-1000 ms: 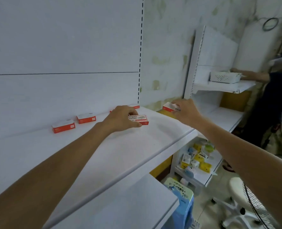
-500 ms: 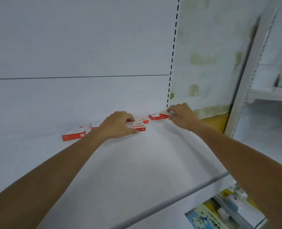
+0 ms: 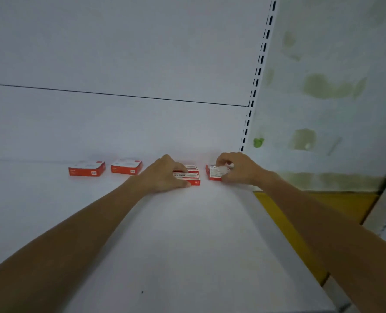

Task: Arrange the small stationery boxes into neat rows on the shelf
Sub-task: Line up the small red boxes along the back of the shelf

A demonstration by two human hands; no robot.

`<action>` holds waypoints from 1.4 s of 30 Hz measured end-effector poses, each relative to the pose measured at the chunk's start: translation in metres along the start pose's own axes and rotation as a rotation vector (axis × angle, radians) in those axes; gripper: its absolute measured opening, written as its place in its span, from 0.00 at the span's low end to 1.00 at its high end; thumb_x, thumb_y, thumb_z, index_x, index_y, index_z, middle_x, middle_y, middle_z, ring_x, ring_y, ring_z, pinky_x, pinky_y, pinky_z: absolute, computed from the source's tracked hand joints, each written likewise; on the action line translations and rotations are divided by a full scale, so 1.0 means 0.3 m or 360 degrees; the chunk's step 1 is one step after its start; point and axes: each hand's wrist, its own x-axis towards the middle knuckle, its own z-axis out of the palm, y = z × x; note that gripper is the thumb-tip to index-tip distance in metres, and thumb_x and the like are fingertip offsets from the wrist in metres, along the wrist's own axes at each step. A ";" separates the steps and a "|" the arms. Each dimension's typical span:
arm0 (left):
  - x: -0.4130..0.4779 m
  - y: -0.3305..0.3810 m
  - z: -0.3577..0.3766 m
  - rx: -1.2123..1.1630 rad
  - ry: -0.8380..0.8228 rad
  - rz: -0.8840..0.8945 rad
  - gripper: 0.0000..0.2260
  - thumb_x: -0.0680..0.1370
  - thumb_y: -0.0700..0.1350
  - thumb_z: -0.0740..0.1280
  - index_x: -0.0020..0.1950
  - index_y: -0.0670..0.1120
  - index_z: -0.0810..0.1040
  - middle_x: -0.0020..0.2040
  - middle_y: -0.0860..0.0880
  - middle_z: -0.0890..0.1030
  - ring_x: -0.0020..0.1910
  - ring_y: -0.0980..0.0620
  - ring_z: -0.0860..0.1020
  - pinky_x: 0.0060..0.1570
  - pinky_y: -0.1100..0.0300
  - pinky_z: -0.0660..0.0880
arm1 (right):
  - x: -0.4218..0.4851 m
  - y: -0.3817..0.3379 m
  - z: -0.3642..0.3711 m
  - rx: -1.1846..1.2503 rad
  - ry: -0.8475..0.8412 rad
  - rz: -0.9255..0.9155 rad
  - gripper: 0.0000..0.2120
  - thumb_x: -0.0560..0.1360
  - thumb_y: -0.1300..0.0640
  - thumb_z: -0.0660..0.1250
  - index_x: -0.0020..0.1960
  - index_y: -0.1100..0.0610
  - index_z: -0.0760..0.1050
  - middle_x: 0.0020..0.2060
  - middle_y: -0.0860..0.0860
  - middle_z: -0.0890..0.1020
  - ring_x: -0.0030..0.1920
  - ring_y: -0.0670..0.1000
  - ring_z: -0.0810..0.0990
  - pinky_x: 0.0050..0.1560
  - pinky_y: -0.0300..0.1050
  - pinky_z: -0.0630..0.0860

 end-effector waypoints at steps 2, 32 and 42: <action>0.009 0.009 0.017 0.0036 0.0030 -0.0017 0.22 0.71 0.57 0.68 0.63 0.53 0.74 0.60 0.45 0.71 0.59 0.47 0.72 0.59 0.56 0.68 | 0.005 0.005 0.013 0.0037 -0.0034 -0.0040 0.15 0.66 0.57 0.72 0.52 0.52 0.75 0.52 0.52 0.77 0.50 0.50 0.74 0.47 0.39 0.67; -1.335 -0.622 -0.738 0.0450 0.0788 -0.0969 0.09 0.73 0.44 0.68 0.53 0.47 0.79 0.49 0.49 0.80 0.43 0.55 0.75 0.44 0.63 0.69 | 0.119 -1.593 0.468 0.0420 0.0035 -0.1180 0.17 0.73 0.56 0.65 0.62 0.55 0.70 0.55 0.52 0.77 0.53 0.52 0.75 0.51 0.45 0.71; -1.703 -0.811 -0.827 0.0423 0.0850 -0.1147 0.08 0.74 0.42 0.67 0.52 0.46 0.79 0.49 0.49 0.80 0.44 0.55 0.76 0.42 0.67 0.68 | 0.057 -1.989 0.715 0.0435 -0.0156 -0.1322 0.16 0.73 0.56 0.65 0.60 0.55 0.71 0.56 0.52 0.77 0.53 0.50 0.75 0.51 0.45 0.70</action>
